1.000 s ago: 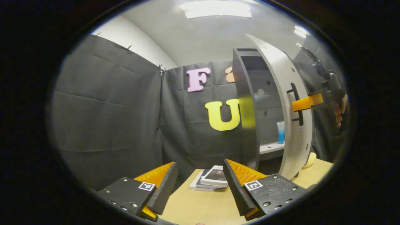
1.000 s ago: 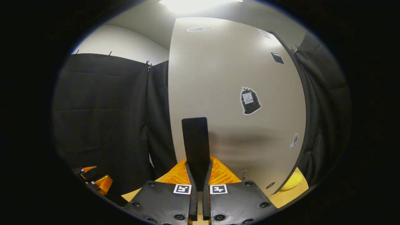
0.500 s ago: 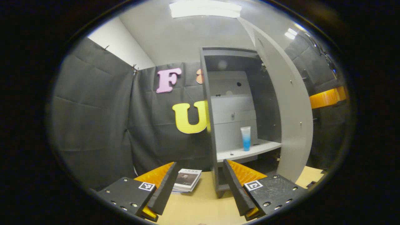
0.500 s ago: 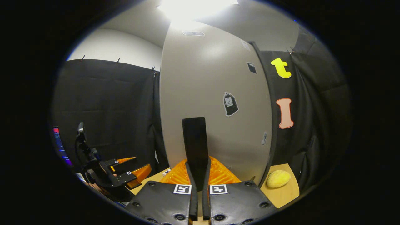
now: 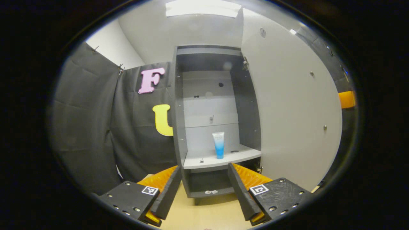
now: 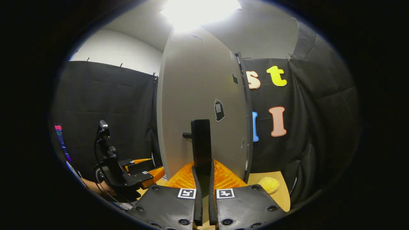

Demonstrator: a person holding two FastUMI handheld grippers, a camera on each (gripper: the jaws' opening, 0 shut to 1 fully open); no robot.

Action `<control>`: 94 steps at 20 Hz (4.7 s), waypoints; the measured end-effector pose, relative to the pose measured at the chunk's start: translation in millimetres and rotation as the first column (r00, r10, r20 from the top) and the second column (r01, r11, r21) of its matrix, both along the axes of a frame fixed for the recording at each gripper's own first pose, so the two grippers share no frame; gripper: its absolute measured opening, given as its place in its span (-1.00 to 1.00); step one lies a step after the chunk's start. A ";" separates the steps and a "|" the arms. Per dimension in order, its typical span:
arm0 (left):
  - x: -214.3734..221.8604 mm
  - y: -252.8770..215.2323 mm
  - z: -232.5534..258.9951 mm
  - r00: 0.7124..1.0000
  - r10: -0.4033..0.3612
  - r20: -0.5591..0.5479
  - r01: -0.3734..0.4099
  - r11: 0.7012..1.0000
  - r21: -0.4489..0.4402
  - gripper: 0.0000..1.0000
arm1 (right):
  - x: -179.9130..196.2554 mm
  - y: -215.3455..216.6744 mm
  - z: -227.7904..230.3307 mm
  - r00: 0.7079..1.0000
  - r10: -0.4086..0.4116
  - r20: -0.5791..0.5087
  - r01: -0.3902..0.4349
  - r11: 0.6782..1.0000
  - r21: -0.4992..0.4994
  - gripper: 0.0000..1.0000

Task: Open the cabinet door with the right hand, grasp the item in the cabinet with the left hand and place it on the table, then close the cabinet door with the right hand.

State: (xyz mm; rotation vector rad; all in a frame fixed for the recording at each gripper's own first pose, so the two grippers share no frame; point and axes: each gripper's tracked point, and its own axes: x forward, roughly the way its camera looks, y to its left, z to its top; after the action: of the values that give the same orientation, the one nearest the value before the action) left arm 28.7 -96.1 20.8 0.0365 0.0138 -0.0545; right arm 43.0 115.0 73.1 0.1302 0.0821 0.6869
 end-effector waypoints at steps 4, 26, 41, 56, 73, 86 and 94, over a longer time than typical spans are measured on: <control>5.0 -32.0 7.2 1.000 -0.018 0.008 0.017 0.999 0.031 0.75 | 0.2 -44.4 -11.7 0.997 -0.072 0.028 0.073 0.997 -0.032 -0.60; 225.9 -84.9 5.4 0.999 -0.030 -0.012 0.031 0.999 0.011 0.75 | -14.8 -262.0 -49.2 0.648 -0.749 -0.141 0.754 0.657 -0.025 0.95; 311.2 -70.1 -49.2 0.990 -0.003 -0.138 -0.003 0.999 -0.043 0.01 | -45.5 -249.9 -57.6 0.539 -0.837 -0.098 0.822 0.548 -0.158 0.95; 184.3 -16.8 -10.2 0.999 -0.024 0.022 0.026 0.996 -0.090 -0.06 | -21.9 -253.9 -50.8 0.640 -0.765 -0.074 0.754 0.644 -0.131 1.00; 22.0 103.6 -183.5 0.981 0.140 -0.136 -0.152 0.985 -0.085 -0.05 | 23.0 -258.3 -54.6 0.707 -0.703 -0.076 0.702 0.711 -0.041 0.95; -33.0 96.2 -315.9 0.948 0.161 -0.275 -0.194 0.976 -0.099 -0.05 | 44.8 -229.3 -50.0 0.759 -0.651 0.004 0.648 0.755 -0.104 0.84; -47.5 99.3 -344.3 0.939 0.203 -0.278 -0.237 0.967 -0.096 -0.03 | 61.7 -213.6 -64.0 0.791 -0.607 -0.075 0.599 0.794 -0.103 0.95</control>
State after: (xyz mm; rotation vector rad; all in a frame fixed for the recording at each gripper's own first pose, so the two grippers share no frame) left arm -18.8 3.2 -323.5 -0.1017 0.2835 0.1653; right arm 104.7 -98.7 9.1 0.1120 0.1583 0.0284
